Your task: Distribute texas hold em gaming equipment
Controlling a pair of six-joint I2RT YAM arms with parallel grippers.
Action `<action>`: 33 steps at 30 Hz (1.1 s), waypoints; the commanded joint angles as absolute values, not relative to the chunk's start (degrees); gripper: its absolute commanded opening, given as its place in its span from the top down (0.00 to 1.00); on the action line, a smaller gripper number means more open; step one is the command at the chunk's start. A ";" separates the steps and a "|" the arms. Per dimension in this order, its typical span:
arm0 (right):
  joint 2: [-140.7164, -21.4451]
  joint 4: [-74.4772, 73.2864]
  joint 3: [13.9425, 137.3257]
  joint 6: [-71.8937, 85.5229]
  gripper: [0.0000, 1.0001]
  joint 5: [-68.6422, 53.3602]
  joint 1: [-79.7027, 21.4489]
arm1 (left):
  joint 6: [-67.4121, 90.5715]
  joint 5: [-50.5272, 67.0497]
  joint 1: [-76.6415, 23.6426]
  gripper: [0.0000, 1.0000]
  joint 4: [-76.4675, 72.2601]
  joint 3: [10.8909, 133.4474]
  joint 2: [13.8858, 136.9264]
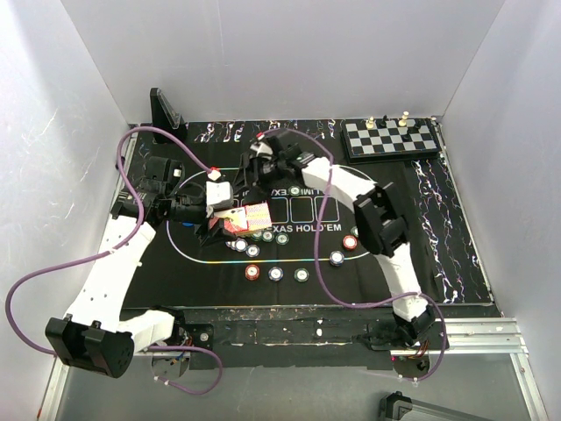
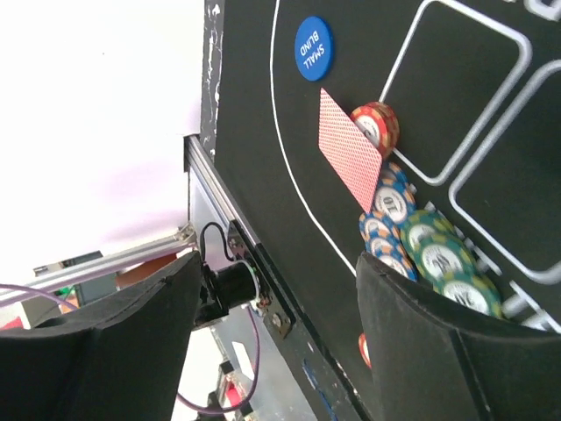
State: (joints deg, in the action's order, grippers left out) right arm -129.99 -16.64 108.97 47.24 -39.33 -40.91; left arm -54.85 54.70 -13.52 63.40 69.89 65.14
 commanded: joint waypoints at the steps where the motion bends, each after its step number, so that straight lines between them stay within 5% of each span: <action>1: -118.94 -14.70 100.67 45.96 0.19 -38.49 -36.40 | -55.11 57.22 -13.36 1.00 61.97 69.17 63.46; 7: -102.51 -2.47 82.20 51.59 0.14 -43.50 -29.63 | -54.06 56.43 -13.45 1.00 58.63 67.15 63.90; 15: -93.52 3.93 74.81 55.62 0.12 -49.04 -29.53 | -53.09 55.37 -13.36 1.00 54.67 66.27 65.39; 33: -95.62 5.01 75.76 54.75 0.09 -49.13 -39.37 | -51.59 54.75 -13.45 1.00 51.42 68.64 68.20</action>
